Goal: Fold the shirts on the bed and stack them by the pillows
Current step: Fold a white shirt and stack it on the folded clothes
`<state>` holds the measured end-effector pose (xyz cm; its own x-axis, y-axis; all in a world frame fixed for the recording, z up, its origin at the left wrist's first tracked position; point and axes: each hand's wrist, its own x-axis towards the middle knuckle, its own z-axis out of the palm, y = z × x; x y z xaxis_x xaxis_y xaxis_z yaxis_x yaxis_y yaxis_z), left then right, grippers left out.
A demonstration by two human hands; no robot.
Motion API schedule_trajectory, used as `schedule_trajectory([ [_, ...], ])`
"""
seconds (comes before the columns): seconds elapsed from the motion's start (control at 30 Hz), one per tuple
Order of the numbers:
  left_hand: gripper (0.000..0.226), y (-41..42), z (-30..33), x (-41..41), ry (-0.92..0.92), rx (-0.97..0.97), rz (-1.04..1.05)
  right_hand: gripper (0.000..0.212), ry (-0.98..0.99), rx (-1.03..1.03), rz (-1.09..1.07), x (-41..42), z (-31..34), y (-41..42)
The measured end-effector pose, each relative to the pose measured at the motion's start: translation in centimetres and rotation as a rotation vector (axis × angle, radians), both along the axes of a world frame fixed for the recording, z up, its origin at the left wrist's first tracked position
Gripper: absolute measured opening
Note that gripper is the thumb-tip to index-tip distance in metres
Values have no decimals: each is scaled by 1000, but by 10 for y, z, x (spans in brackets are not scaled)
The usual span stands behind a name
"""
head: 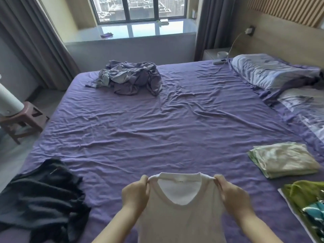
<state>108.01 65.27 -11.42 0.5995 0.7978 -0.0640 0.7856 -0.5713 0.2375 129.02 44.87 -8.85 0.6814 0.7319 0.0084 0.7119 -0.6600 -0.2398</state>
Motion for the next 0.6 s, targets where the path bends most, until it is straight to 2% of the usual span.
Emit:
schedule_trajectory([
  [0.07,23,11,-17,6,0,20,-12,38,-112,36,68,9,-16,9],
  [0.1,23,17,-25,8,-15,11,-25,41,-135,52,85,15,-23,14],
  [0.27,36,53,-52,28,42,29,-62,13,-238,59,156,54,-54,54],
  [0.4,42,97,-72,49,88,124,22,24,-119,-50,88,88,-85,96],
  [0.47,42,118,-90,57,107,159,65,30,-46,-16,58,105,-108,117],
  [0.6,41,136,-131,76,239,135,86,23,215,60,85,121,-163,147],
])
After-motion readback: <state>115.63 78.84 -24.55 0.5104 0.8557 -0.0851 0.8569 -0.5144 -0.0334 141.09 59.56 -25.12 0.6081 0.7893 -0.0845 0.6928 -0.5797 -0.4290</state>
